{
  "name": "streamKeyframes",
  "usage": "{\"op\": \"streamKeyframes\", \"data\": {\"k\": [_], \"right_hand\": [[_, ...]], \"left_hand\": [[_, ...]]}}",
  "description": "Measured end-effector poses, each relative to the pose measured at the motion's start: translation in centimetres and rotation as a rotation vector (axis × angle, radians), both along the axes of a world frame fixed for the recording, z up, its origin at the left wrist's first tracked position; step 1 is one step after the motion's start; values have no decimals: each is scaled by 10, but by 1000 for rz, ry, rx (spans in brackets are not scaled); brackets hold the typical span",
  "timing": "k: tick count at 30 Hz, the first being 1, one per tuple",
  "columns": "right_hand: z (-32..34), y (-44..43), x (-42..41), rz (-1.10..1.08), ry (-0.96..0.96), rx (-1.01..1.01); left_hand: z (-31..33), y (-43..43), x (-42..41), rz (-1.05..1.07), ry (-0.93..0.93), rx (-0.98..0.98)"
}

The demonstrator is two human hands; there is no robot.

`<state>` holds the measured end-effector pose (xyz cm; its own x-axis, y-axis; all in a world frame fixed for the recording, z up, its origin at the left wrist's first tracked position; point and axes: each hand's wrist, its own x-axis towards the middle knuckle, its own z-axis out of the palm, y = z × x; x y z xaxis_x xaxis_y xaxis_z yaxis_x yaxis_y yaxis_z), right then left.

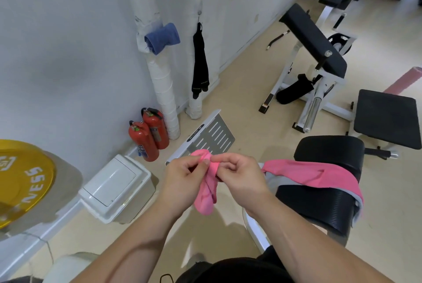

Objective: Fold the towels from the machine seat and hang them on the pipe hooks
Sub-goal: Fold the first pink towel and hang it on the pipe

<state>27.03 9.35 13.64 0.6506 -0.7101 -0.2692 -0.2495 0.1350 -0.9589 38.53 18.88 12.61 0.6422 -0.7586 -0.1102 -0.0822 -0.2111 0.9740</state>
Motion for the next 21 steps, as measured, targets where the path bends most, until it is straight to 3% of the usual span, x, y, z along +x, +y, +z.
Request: {"op": "streamKeyframes", "data": {"k": [15, 21], "right_hand": [[-3, 4, 14, 38, 101, -475], [-4, 6, 22, 59, 104, -428]], "left_hand": [[13, 24, 4, -76, 262, -21], [9, 32, 13, -77, 284, -53]]}}
